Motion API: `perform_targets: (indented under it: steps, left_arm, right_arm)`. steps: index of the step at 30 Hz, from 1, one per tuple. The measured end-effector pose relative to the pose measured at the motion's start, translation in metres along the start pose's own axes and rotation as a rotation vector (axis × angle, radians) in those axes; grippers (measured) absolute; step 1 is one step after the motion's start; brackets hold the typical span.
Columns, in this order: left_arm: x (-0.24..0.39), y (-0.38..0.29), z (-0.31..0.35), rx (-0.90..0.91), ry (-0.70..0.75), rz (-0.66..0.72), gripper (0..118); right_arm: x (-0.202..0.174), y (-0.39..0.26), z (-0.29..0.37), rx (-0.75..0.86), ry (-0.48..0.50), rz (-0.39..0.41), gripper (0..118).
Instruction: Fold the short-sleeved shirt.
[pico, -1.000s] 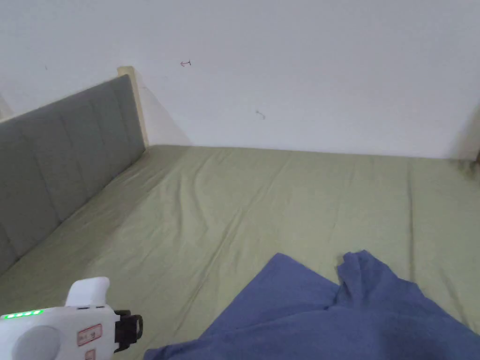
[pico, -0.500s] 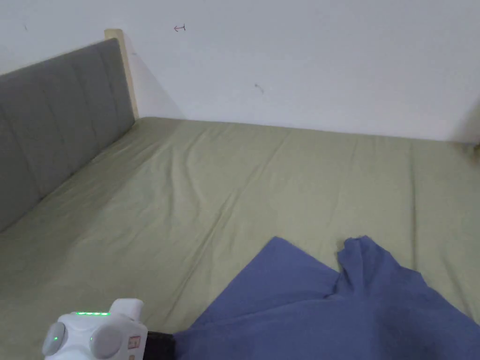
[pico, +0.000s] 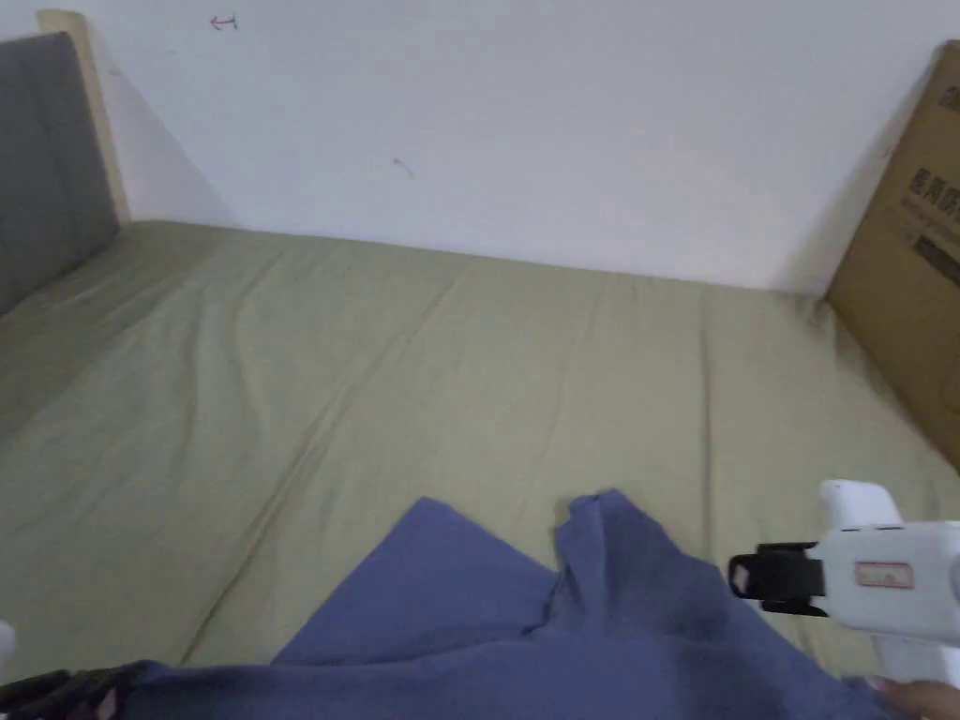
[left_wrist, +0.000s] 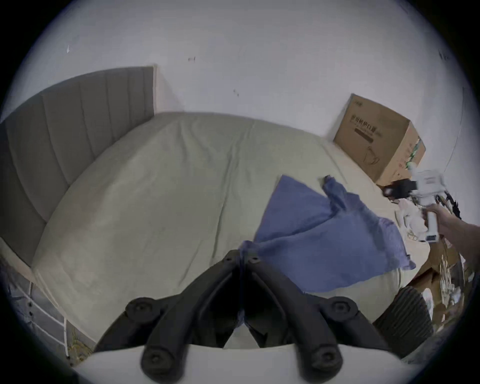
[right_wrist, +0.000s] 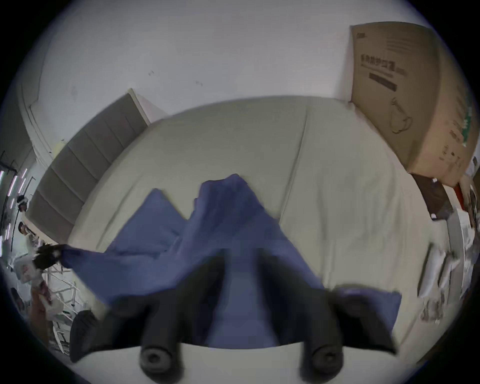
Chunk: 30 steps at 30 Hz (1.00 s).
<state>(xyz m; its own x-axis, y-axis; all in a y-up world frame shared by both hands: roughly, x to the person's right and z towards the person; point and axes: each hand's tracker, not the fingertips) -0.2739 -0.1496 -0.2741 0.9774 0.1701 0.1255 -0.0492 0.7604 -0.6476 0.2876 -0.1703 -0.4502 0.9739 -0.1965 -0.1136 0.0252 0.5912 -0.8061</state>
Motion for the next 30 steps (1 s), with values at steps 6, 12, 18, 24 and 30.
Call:
perform_targets:
  steps: [6,12,18,24,30]
  left_arm:
    - [0.0,0.012,0.003,0.036,-0.032,0.012,0]
    - [-0.002,0.017,-0.003,0.021,-0.044,0.052,0]
    - [-0.003,0.013,-0.006,-0.008,-0.016,0.054,0]
    - [-0.002,0.021,0.013,0.049,-0.031,0.084,0]
    - [0.013,0.072,0.038,0.167,-0.079,0.024,0]
  right_arm:
    - [0.034,0.038,-0.084,-0.146,-0.104,-0.06,114]
    - [0.033,0.035,-0.14,-0.375,-0.139,0.089,101]
    - [0.006,0.034,-0.11,-0.322,-0.11,0.199,0]
    - [0.004,0.034,-0.004,-0.076,0.004,0.059,0]
    - [-0.005,0.032,0.145,0.203,0.034,0.062,0]
